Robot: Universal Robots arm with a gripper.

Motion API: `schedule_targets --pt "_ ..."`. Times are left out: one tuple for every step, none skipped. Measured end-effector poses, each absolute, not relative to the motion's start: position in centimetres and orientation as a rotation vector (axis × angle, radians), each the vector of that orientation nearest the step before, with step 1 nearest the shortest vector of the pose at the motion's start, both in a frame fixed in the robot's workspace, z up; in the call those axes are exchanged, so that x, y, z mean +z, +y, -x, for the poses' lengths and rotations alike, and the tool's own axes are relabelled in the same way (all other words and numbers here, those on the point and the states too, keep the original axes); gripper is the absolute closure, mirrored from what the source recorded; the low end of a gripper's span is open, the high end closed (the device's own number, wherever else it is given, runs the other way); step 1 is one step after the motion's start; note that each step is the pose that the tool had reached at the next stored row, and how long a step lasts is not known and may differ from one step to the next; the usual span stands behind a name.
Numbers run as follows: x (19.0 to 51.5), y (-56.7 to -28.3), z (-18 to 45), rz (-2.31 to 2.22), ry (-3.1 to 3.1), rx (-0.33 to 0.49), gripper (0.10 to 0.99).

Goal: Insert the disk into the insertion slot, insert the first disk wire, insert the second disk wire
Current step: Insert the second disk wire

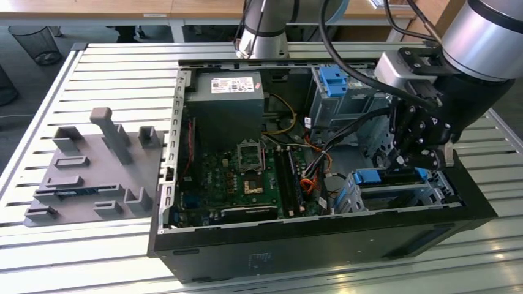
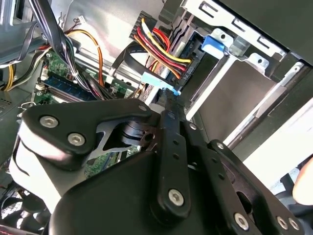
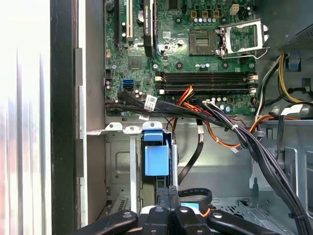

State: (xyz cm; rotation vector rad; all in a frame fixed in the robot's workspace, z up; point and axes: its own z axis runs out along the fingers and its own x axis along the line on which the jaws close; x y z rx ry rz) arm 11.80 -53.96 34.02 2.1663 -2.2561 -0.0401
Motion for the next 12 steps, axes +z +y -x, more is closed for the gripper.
schedule_targets --pt "34.08 -53.96 -11.80 -2.166 -2.256 -0.040 0.980" --pt "34.13 -53.96 -11.80 -2.166 -2.256 -0.040 0.980" --pt "34.19 -53.96 -11.80 -2.166 -2.256 -0.040 0.980" --pt "34.24 -53.96 -11.80 -2.166 -2.256 -0.040 0.980" --pt "34.29 -53.96 -11.80 -2.166 -2.256 -0.040 0.980" --pt "34.33 -53.96 -11.80 -2.166 -2.256 -0.040 0.980" --pt "34.39 -53.96 -11.80 -2.166 -2.256 -0.040 0.980" --pt "34.45 -53.96 -11.80 -2.166 -2.256 -0.040 0.980" --pt "34.51 -53.96 -11.80 -2.166 -2.256 -0.040 0.980" --pt "34.56 -53.96 -11.80 -2.166 -2.256 -0.040 0.980" --pt "34.60 -53.96 -11.80 -2.166 -2.256 -0.041 0.980" --pt "34.62 -53.96 -11.80 -2.166 -2.256 -0.041 0.980"
